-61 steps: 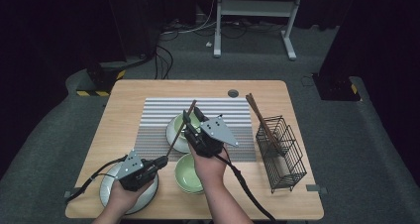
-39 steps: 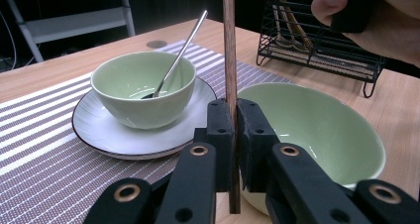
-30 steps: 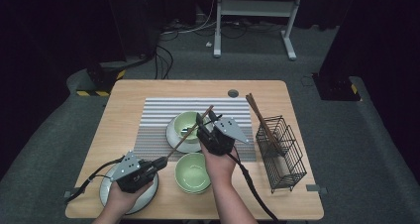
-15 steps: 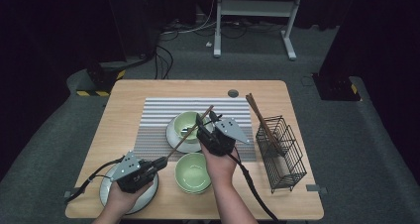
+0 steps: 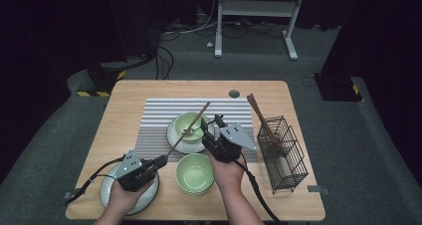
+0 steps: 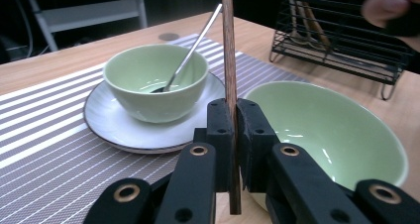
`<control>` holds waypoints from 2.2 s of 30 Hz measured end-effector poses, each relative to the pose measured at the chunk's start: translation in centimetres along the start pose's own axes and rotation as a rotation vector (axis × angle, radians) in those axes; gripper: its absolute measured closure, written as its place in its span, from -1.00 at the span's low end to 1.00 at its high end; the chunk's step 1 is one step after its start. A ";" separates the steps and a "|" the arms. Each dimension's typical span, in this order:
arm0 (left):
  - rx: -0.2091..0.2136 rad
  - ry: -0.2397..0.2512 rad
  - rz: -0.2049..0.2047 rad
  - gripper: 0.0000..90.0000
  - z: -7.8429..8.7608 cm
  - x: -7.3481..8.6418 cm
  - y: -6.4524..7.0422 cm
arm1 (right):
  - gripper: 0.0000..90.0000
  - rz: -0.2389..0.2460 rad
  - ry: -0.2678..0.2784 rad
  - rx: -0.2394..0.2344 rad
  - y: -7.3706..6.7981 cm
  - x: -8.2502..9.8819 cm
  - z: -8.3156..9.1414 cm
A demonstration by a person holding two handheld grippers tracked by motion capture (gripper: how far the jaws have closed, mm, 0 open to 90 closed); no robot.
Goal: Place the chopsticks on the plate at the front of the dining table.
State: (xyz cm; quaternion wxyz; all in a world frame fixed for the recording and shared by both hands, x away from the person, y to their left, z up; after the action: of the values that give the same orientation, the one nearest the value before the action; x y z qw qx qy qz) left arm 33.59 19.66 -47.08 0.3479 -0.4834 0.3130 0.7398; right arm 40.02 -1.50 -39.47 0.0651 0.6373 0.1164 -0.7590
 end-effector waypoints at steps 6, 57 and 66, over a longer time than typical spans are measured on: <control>-0.046 -0.027 0.012 0.88 0.1 -0.2 -0.3 | 0.23 0.058 -0.020 0.019 0.7 1.4 1.0; -0.270 -0.289 0.143 0.88 -3.0 0.6 -8.2 | 0.20 0.102 -0.065 0.006 3.4 6.7 4.2; -0.265 -0.319 0.184 0.88 -3.3 1.3 -8.9 | 0.20 0.106 -0.061 0.005 3.4 6.8 4.3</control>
State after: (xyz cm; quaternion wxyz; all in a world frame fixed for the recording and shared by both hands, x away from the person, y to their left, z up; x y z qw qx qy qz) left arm 42.12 22.32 -50.48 0.2574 -0.3714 0.1968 0.8701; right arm 35.56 -5.51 -45.76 0.1071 0.6194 0.0787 -0.7737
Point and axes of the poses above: each handheld gripper's, and its own axes: z roughly backward along the jaws, x roughly out of its underside, y roughly to its right, the point moved 6 cm from there along -z, roughly forward along the jaws, and after that the axes turned 14 degrees about x, right-handed, at the moved point
